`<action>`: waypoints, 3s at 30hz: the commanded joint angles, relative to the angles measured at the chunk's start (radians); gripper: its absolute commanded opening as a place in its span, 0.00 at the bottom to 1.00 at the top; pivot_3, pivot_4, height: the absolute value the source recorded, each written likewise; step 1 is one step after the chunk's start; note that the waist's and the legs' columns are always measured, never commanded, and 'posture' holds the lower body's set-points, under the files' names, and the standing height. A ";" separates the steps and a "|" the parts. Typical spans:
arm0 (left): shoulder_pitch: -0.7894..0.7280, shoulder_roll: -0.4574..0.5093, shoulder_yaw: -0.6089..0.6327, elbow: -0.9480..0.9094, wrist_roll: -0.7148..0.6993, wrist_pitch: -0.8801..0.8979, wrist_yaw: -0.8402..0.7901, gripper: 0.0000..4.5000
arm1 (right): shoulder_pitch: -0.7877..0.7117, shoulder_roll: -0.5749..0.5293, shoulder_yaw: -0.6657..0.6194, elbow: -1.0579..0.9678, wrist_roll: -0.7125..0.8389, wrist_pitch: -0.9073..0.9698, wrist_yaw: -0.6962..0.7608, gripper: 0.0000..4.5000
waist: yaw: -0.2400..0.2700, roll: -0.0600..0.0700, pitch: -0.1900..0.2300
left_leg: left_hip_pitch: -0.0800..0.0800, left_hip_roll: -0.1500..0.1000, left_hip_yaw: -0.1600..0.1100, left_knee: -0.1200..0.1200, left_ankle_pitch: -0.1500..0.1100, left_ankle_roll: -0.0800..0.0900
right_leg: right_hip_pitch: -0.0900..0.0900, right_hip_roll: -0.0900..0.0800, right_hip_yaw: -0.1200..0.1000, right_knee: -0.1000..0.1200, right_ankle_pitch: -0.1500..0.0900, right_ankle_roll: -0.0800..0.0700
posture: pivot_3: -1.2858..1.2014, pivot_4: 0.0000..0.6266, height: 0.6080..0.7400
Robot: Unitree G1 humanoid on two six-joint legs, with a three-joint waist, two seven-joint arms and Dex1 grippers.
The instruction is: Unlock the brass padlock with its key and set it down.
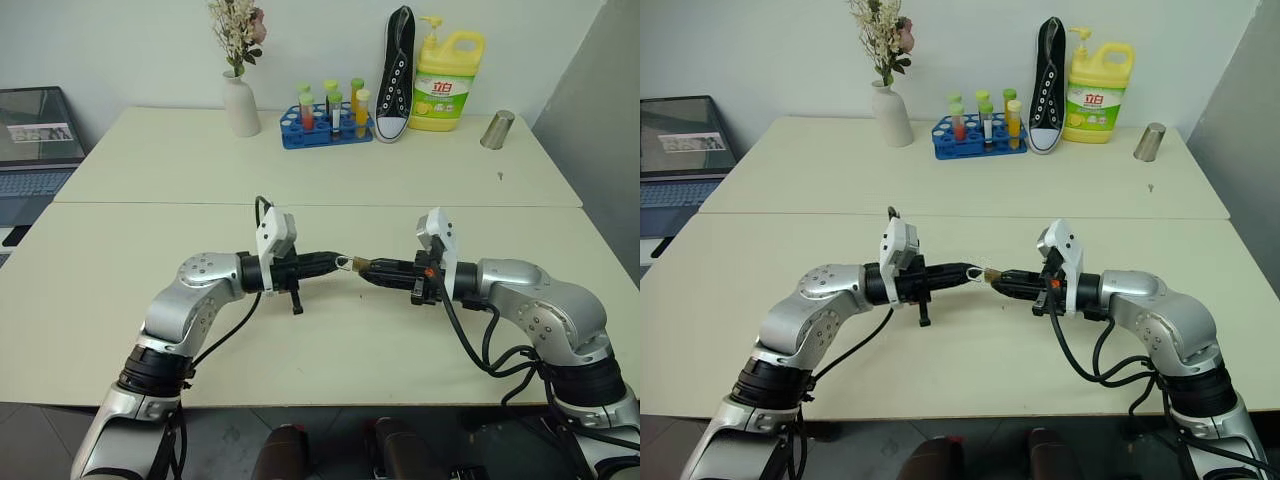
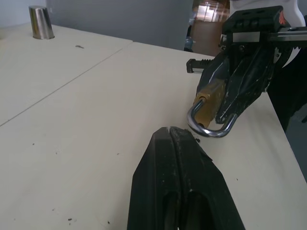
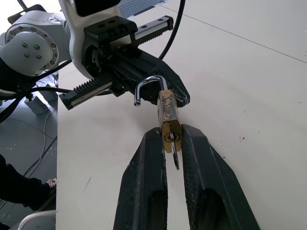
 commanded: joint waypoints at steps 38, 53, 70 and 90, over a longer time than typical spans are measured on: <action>-0.063 -0.020 0.067 -0.004 0.047 0.055 0.076 0.00 | -0.007 -0.002 0.008 -0.004 -0.011 -0.027 0.027 0.02 | 0.000 0.000 0.000 | 0.000 0.000 0.000 0.000 0.000 0.000 | 0.000 0.000 0.001 0.000 0.000 0.000 | 0.52 0.24 1.00; 0.003 0.020 0.042 -0.119 -0.020 0.150 -0.066 0.00 | -0.005 -0.005 0.007 -0.009 -0.006 -0.022 0.027 0.02 | 0.000 0.000 0.000 | 0.000 0.000 0.000 0.000 0.000 0.000 | 0.000 0.000 0.000 -0.001 0.000 0.000 | 0.52 0.24 1.00; -0.011 0.005 0.088 -0.135 -0.091 0.228 -0.023 0.00 | 0.001 -0.006 0.016 -0.010 -0.007 -0.025 0.033 0.02 | 0.000 0.000 0.000 | 0.000 0.000 0.000 0.000 0.000 0.000 | 0.000 0.000 0.000 -0.001 0.000 0.001 | 0.52 0.24 1.00; -0.021 0.024 0.103 -0.147 -0.094 0.221 0.004 0.00 | 0.008 -0.011 0.020 -0.020 0.002 -0.016 0.030 0.02 | 0.000 0.000 0.000 | 0.000 0.000 0.000 0.000 0.000 0.000 | 0.000 0.000 0.000 -0.001 0.000 0.001 | 0.52 0.24 1.00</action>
